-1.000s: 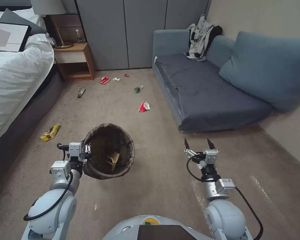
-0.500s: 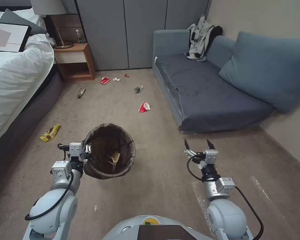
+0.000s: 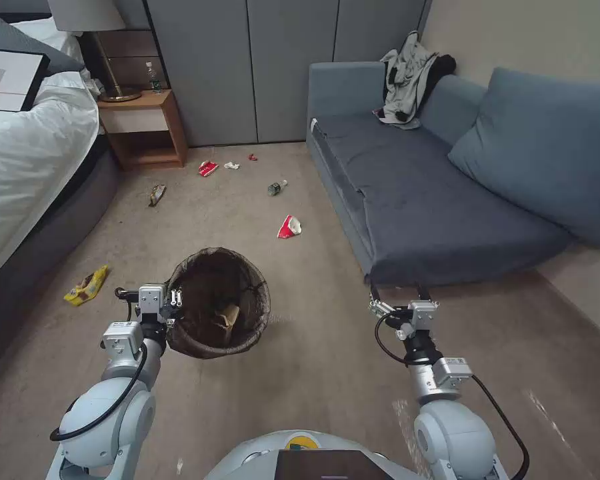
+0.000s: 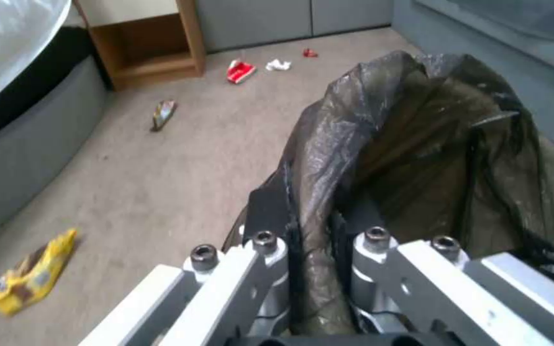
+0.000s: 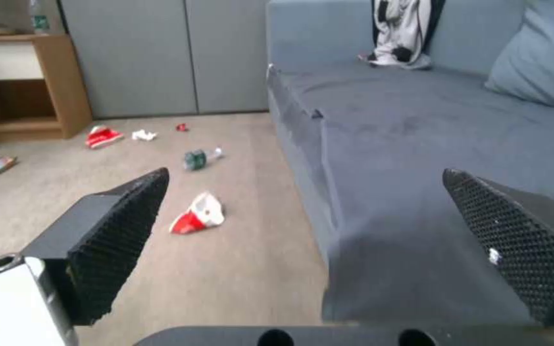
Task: Pick up the trash bin, then pick up the garbage from the floor and place it into the trash bin.
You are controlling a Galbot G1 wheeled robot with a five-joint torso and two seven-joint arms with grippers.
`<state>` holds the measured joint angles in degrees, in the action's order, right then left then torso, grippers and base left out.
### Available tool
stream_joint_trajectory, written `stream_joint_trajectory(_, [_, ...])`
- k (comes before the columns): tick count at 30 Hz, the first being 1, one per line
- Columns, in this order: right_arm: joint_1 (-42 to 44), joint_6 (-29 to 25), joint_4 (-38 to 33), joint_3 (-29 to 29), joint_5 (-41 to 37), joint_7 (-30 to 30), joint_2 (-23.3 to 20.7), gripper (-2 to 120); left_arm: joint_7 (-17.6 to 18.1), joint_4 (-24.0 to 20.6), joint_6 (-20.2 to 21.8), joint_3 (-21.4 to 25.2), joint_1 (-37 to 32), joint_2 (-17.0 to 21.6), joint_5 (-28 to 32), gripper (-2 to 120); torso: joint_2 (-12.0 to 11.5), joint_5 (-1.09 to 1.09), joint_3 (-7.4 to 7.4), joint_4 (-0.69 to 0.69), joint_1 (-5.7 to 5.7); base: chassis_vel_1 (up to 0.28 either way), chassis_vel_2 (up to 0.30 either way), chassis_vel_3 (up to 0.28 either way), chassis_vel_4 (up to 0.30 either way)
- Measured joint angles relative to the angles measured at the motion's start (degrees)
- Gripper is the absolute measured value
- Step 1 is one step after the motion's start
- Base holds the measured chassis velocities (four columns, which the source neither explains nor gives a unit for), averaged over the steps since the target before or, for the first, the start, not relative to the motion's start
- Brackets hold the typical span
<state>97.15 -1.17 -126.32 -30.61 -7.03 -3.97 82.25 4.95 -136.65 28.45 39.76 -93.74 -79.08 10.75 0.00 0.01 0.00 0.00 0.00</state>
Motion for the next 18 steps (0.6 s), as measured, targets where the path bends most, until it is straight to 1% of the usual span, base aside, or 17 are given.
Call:
stream_joint_trajectory(3, [0.02, -0.04, -0.02, 0.02, 0.02, 0.0, 0.04, 100, 0.0, 0.0, 0.0, 0.08, 0.0, 0.05, 0.01, 7, 0.0, -0.03, 0.01, -0.01, 0.0, -0.281, 0.277, 0.271, -0.265])
stream_joint_trajectory(6, [0.01, -0.06, -0.07, 0.07, 0.05, 0.01, 0.1, 100, 0.01, -0.02, 0.0, 0.17, 0.03, 0.08, 0.01, 7, 0.0, 0.01, 0.01, 0.02, 0.0, -0.269, 0.291, 0.304, -0.29])
stream_joint_trajectory(8, [0.06, -0.12, -0.09, 0.12, 0.14, 0.01, 0.13, 100, 0.01, -0.02, 0.0, 0.16, 0.09, 0.06, 0.01, 7, 0.0, -0.03, 0.0, 0.0, 0.0, -0.315, 0.296, 0.322, -0.289])
stream_joint_trajectory(10, [0.14, -0.14, -0.09, 0.16, 0.2, 0.01, 0.16, 100, 0.01, -0.01, 0.0, 0.16, 0.09, 0.03, 0.01, 7, 0.0, 0.01, 0.0, 0.01, 0.0, -0.317, 0.307, 0.307, -0.318])
stream_joint_trajectory(13, [0.18, -0.18, -0.09, 0.17, 0.29, 0.01, 0.21, 100, 0.01, 0.03, 0.0, 0.16, 0.09, 0.03, 0.02, 7, 0.0, -0.04, 0.01, 0.0, 0.01, -0.309, 0.316, 0.338, -0.322])
stream_joint_trajectory(14, [0.17, -0.19, -0.09, 0.21, 0.31, 0.01, 0.23, 100, 0.01, 0.02, -0.01, 0.17, 0.09, 0.06, 0.02, 7, 0.0, 0.0, 0.0, 0.0, 0.0, -0.329, 0.302, 0.331, -0.315])
stream_joint_trajectory(15, [0.19, -0.2, -0.09, 0.25, 0.38, 0.0, 0.25, 100, 0.01, 0.03, -0.01, 0.19, 0.11, 0.09, 0.02, 7, 0.0, -0.01, 0.0, -0.01, 0.0, -0.329, 0.286, 0.308, -0.305])
stream_joint_trajectory(18, [0.17, -0.22, -0.1, 0.32, 0.5, 0.01, 0.31, 100, 0.01, 0.03, -0.01, 0.2, 0.14, 0.12, 0.03, 7, 0.0, -0.01, 0.0, 0.02, 0.0, -0.309, 0.286, 0.31, -0.323])
